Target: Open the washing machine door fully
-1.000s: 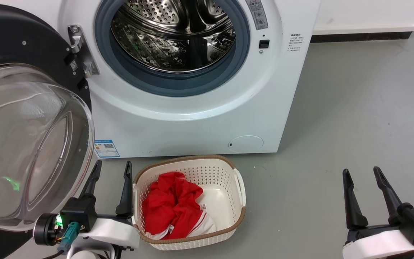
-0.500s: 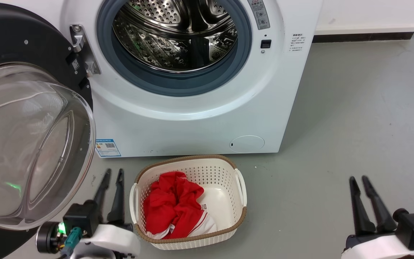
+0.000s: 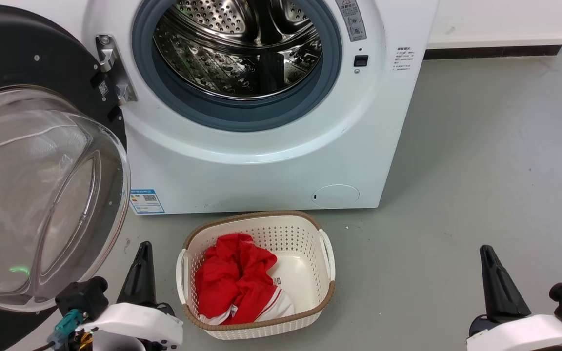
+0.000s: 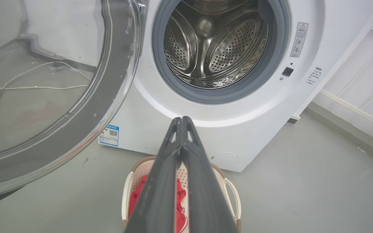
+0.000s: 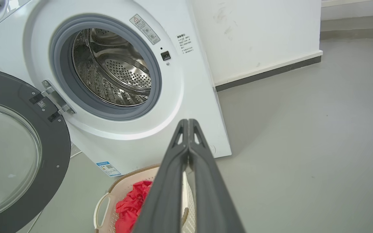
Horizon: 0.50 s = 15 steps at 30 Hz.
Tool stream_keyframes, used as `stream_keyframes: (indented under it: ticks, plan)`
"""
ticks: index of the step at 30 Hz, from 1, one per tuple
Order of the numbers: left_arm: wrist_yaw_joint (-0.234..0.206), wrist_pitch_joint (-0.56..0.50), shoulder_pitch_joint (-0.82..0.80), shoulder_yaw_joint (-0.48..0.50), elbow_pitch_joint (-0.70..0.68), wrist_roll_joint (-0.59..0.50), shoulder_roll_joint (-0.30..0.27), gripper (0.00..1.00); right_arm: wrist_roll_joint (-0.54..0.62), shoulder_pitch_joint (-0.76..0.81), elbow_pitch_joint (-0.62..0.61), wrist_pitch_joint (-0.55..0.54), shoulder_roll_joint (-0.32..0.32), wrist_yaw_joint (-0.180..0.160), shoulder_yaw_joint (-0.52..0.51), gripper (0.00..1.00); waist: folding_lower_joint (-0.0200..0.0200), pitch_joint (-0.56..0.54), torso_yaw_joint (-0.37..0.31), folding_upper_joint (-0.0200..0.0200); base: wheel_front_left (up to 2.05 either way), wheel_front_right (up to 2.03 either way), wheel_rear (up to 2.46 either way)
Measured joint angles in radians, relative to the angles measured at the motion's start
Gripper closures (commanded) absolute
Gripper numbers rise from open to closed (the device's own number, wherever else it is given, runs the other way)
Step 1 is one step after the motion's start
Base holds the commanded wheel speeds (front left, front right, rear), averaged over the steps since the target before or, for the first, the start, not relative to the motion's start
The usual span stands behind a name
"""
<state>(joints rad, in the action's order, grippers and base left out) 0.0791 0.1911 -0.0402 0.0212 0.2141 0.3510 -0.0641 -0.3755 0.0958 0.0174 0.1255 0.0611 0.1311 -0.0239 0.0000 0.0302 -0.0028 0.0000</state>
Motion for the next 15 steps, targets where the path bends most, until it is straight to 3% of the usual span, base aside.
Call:
stream_keyframes:
  ticks: [15]
  plan:
    - [0.009, -0.060, -0.006, 0.018, 0.003, 0.258, 0.003, 1.00, -0.269, -0.037, 0.046, -0.031, 0.010, 0.000, 0.002, 1.00, 0.0000, -0.004, 0.000, 0.0000, 0.00, 0.00, 0.00]
